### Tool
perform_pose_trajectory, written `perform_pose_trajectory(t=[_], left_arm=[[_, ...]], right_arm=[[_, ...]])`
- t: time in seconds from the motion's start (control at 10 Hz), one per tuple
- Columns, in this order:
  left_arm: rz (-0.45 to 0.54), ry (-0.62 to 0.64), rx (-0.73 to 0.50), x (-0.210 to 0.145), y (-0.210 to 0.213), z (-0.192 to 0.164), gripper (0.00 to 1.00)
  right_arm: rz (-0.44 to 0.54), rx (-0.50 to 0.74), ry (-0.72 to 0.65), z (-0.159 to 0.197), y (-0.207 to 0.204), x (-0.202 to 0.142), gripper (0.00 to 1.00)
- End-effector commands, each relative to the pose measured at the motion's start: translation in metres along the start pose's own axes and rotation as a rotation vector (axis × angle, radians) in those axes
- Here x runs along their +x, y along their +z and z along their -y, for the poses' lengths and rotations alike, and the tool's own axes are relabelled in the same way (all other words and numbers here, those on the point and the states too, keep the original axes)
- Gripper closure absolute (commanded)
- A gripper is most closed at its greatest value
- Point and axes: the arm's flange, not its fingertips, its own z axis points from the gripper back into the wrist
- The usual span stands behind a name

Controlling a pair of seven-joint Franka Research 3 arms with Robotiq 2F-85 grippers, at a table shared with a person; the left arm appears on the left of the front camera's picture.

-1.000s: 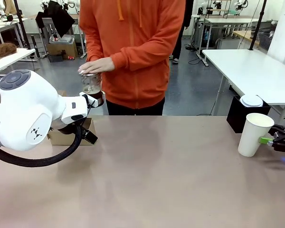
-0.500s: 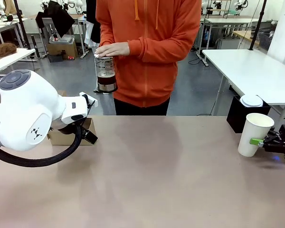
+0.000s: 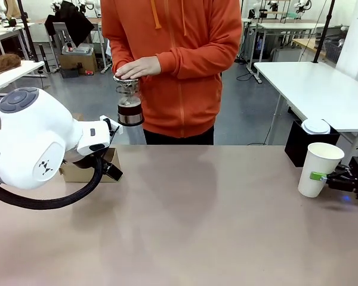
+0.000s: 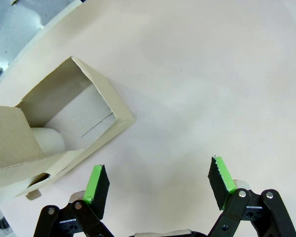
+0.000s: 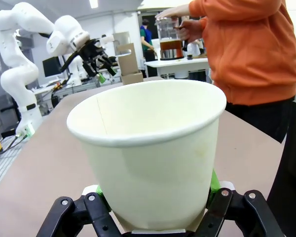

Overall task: Pour a drink into a cup and package it in a carrier.
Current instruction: Pick up the 600 ml Paper Cup and place it in the middle top area of the table.

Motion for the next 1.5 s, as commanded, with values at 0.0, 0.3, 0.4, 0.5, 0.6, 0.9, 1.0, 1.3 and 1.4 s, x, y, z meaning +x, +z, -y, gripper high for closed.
perform_pose_trajectory(t=[0.0, 0.3, 0.4, 0.5, 0.6, 0.9, 1.0, 1.3, 1.4], left_arm=[[0.001, 0.000, -0.001, 0.000, 0.000, 0.000, 0.00], [0.001, 0.000, -0.001, 0.000, 0.000, 0.000, 0.00], [0.001, 0.000, -0.001, 0.000, 0.000, 0.000, 0.00], [0.001, 0.000, -0.001, 0.000, 0.000, 0.000, 0.00], [0.001, 0.000, -0.001, 0.000, 0.000, 0.000, 0.00], [0.001, 0.000, -0.001, 0.000, 0.000, 0.000, 0.00], [0.001, 0.000, -0.001, 0.000, 0.000, 0.000, 0.00], [0.001, 0.000, -0.001, 0.000, 0.000, 0.000, 0.00], [0.001, 0.000, -0.001, 0.000, 0.000, 0.000, 0.00]], right_arm=[[0.000, 0.001, 0.002, 0.000, 0.000, 0.001, 0.20], [-0.026, -0.037, -0.014, -0.028, -0.040, 0.043, 0.20], [-0.029, -0.083, -0.028, -0.038, -0.069, 0.063, 0.20], [-0.035, -0.136, -0.034, -0.050, -0.101, 0.080, 0.20], [-0.035, -0.198, -0.025, -0.050, -0.139, 0.089, 0.20], [0.071, -0.263, -0.093, -0.020, -0.228, 0.086, 0.20], [0.079, -0.344, -0.045, -0.009, -0.253, 0.076, 0.20], [0.080, -0.381, -0.006, 0.021, -0.296, 0.056, 0.20], [0.058, -0.389, 0.001, 0.030, -0.302, 0.045, 0.20]])
